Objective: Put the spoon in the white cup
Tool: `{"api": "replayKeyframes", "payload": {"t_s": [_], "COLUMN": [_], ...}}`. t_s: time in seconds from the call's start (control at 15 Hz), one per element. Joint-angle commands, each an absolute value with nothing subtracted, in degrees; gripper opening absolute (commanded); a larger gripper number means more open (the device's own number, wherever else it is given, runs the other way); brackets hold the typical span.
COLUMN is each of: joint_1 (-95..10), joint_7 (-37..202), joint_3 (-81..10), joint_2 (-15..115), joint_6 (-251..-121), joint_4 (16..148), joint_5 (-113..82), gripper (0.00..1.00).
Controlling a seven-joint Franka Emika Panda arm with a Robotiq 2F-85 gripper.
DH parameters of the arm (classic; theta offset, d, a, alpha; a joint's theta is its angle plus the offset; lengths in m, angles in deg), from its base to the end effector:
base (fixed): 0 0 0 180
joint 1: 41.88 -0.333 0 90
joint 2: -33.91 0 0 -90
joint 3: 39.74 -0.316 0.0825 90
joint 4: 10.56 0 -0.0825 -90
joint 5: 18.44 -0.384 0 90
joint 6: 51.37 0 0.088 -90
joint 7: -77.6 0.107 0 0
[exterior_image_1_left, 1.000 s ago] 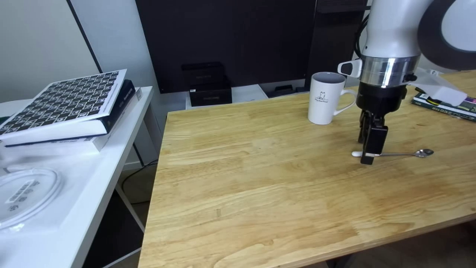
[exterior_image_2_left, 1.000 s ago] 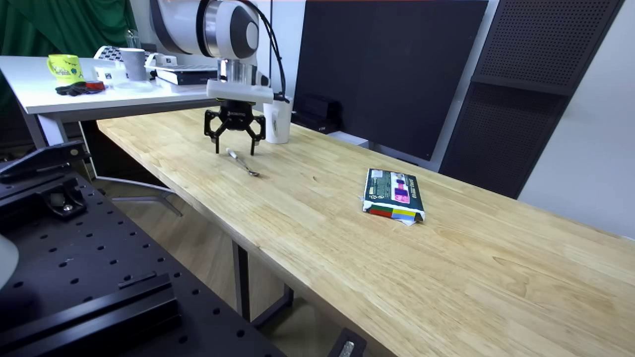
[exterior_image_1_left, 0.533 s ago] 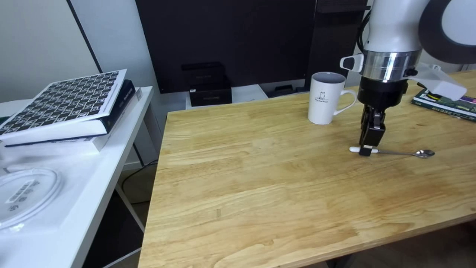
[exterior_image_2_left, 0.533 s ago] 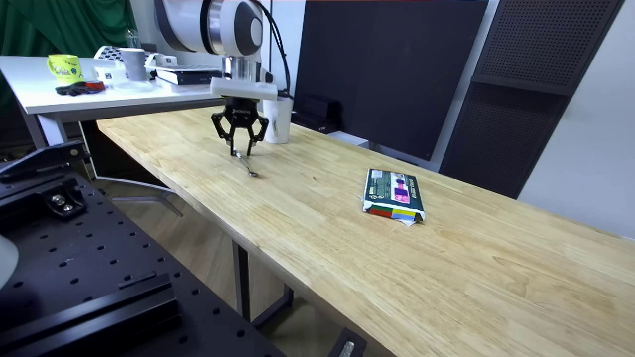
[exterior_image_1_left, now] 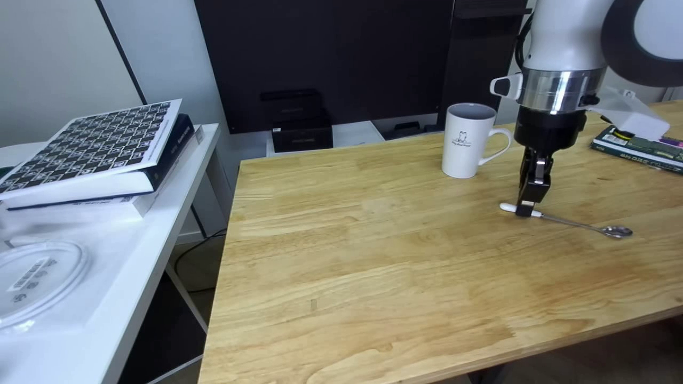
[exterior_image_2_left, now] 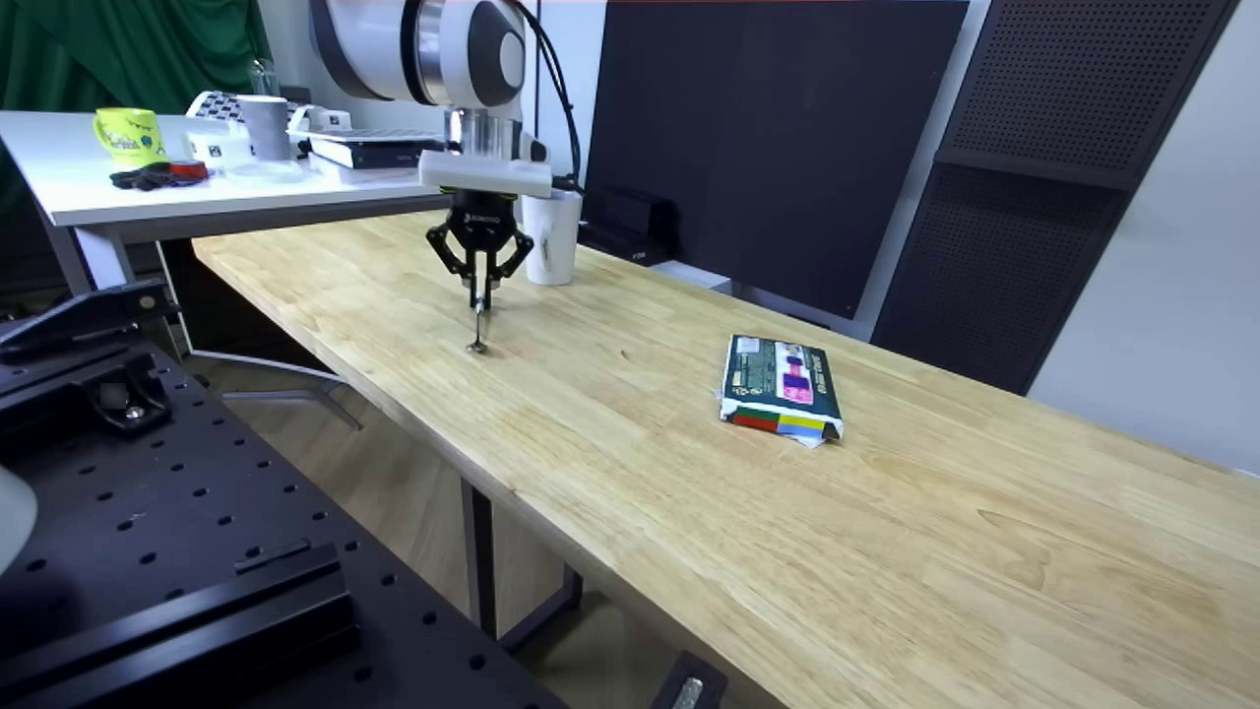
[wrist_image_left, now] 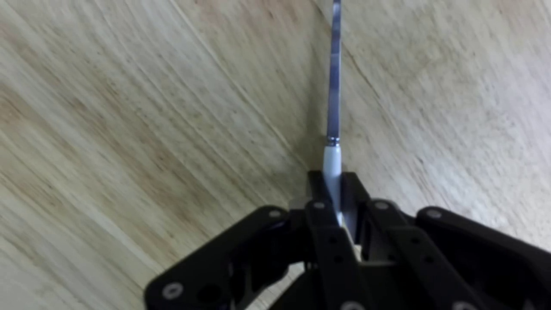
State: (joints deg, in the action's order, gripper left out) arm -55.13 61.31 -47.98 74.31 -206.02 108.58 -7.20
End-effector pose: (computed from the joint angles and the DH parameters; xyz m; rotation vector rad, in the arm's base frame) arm 0.5161 0.2153 0.0795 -2.8732 -1.2309 0.1123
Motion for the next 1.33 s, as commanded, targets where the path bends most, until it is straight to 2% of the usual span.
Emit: {"api": "replayKeyframes", "payload": {"t_s": [0.0,0.4,1.07,1.27], "joint_1": [-54.04,-54.09,-49.54,-49.94], "joint_7": [63.01,63.31,54.25,56.37], "joint_3": [-48.29,-47.91,-51.91,-49.77], "joint_2": [71.72,64.35,54.55,52.39], "joint_6": [-204.18,-199.63,-178.57,-179.13], "joint_4": [109.03,108.68,102.63,101.30], "joint_5": [-7.02,-6.81,-14.25,-10.60], "gripper": [0.03,0.03,0.03,0.03]}}
